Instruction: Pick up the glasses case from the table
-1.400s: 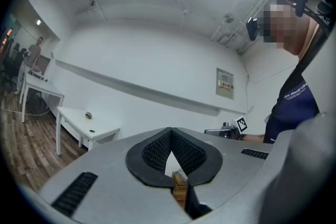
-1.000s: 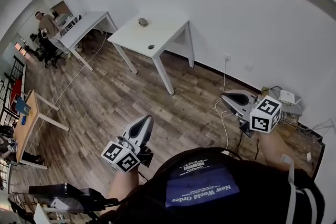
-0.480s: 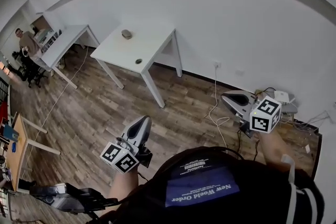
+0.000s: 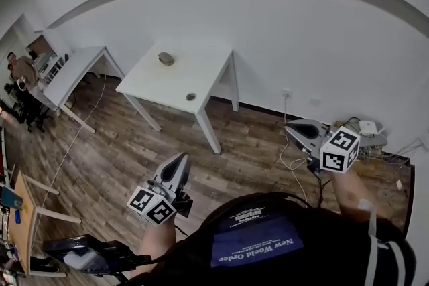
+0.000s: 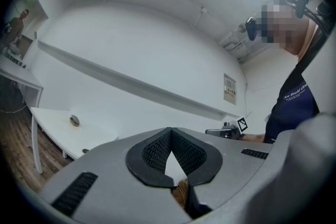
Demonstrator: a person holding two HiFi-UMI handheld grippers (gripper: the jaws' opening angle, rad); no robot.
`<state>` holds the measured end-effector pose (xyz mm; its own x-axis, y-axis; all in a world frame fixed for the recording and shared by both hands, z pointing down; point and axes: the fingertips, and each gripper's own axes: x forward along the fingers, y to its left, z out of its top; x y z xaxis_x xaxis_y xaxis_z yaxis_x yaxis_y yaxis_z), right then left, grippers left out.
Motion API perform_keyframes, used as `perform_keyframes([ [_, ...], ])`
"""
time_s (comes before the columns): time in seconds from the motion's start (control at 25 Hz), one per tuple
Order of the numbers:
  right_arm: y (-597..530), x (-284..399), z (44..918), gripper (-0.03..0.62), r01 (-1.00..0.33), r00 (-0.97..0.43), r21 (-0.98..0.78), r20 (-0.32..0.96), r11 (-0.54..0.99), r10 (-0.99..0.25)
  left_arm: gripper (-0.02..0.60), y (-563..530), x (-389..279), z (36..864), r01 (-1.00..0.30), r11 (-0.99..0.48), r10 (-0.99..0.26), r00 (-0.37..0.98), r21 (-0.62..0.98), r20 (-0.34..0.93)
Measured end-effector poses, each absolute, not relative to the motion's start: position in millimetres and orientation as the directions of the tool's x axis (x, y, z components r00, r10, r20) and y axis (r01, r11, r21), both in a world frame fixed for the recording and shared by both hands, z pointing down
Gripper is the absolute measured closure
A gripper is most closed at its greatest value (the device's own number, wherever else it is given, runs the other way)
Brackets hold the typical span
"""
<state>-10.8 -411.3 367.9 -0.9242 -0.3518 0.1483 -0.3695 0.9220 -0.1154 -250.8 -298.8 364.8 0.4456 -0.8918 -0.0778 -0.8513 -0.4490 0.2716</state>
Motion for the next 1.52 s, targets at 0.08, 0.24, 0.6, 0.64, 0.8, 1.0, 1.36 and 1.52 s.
perform_keyframes([
  [0.08, -417.8, -42.1, 372.7, 0.594, -0.363, -0.925, -0.117, 0.168, 0.925, -0.341, 0.584, -304.9, -280.4, 369.1, -0.851, -0.442, -0.895, 0.438, 0.284, -0.081],
  [0.24, -439.5, -91.1, 376.0, 0.594, -0.34, -0.929, -0.112, 0.197, 0.934, -0.314, 0.584, -318.0, -321.6, 376.9, -0.856, -0.424, -0.904, 0.42, 0.297, -0.082],
  [0.6, -535.2, -177.6, 390.9, 0.594, -0.228, -0.958, -0.146, 0.209, 0.963, -0.195, 0.584, -395.5, -383.4, 393.1, -0.886, -0.33, -0.94, 0.339, 0.326, -0.029],
  [0.64, -546.5, -179.3, 394.9, 0.594, -0.219, -0.96, -0.152, 0.207, 0.964, -0.186, 0.584, -404.4, -384.2, 393.8, -0.891, -0.321, -0.943, 0.33, 0.321, -0.026],
  [0.8, -585.1, -185.7, 400.3, 0.594, -0.18, -0.972, -0.155, 0.182, 0.971, -0.151, 0.584, -431.6, -386.4, 393.3, -0.913, -0.283, -0.957, 0.29, 0.294, -0.021],
  [1.0, -677.2, -206.2, 384.4, 0.594, -0.107, -0.983, -0.136, 0.163, 0.985, -0.084, 0.584, -516.2, -387.8, 374.3, -0.927, -0.244, -0.969, 0.245, 0.283, -0.034],
  [1.36, -817.1, -224.4, 390.0, 0.594, -0.041, -0.989, -0.123, 0.147, 0.992, -0.023, 0.584, -650.3, -387.2, 377.2, -0.939, -0.203, -0.979, 0.202, 0.279, -0.032],
  [1.52, -864.5, -252.0, 426.5, 0.594, -0.049, -0.988, -0.151, 0.154, 0.987, -0.025, 0.584, -700.5, -415.4, 409.6, -0.936, -0.208, -0.977, 0.213, 0.283, -0.014],
])
